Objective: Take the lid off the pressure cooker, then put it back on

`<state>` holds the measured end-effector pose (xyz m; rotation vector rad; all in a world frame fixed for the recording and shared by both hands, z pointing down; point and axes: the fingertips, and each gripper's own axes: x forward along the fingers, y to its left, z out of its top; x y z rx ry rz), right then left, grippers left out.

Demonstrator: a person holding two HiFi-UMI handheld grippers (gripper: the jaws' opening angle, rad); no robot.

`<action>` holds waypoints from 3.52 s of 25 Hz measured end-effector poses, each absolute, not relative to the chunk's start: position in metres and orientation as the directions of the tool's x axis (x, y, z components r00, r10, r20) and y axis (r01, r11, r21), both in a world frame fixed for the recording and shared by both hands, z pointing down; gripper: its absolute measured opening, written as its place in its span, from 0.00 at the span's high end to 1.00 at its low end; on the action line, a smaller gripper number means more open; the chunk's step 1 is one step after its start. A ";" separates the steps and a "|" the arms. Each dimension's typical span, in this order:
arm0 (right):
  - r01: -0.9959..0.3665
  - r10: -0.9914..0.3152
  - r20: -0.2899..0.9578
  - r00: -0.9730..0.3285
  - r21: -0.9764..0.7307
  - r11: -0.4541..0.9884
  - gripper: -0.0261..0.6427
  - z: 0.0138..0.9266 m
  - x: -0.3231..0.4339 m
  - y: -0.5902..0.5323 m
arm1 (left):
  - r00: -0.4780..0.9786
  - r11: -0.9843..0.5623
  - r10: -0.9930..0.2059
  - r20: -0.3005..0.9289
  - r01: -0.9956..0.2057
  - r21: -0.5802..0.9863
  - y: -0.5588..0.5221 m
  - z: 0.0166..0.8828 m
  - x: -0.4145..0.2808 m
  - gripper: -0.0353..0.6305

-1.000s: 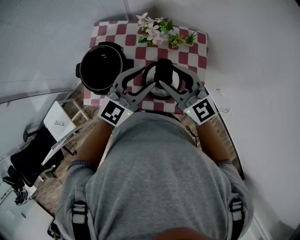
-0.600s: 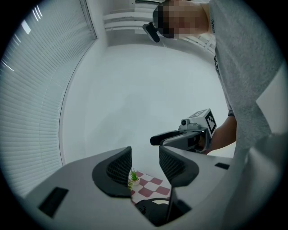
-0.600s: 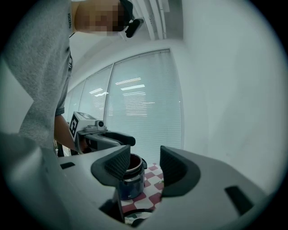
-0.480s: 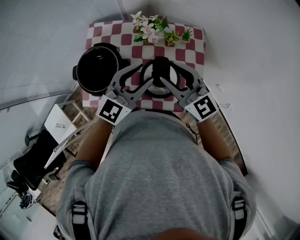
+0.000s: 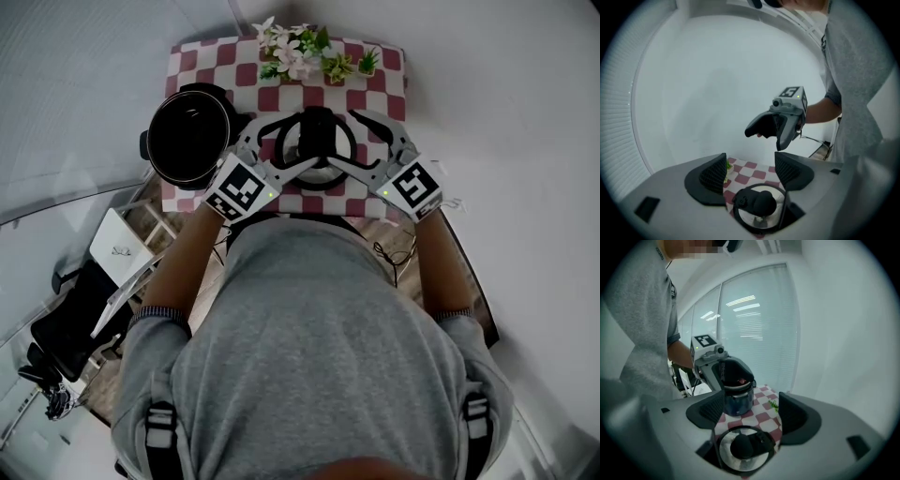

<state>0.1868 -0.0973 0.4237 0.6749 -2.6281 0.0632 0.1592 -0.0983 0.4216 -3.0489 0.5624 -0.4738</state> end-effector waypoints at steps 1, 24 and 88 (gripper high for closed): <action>-0.439 -0.413 0.472 -0.779 0.059 0.896 0.39 0.435 0.190 -0.095 | 0.878 -0.942 -0.331 0.345 -0.329 -0.065 -0.099 0.434 0.164 0.44; -0.233 -0.080 0.914 -0.398 -0.016 0.972 0.40 0.672 0.200 -0.077 | 0.423 -0.999 -0.027 0.906 0.031 -0.044 -0.082 0.671 0.186 0.44; -0.290 -0.182 0.923 -0.338 0.081 0.953 0.53 0.450 0.064 -0.104 | 0.509 -0.980 -0.031 0.860 0.153 -0.125 -0.108 0.441 0.061 0.50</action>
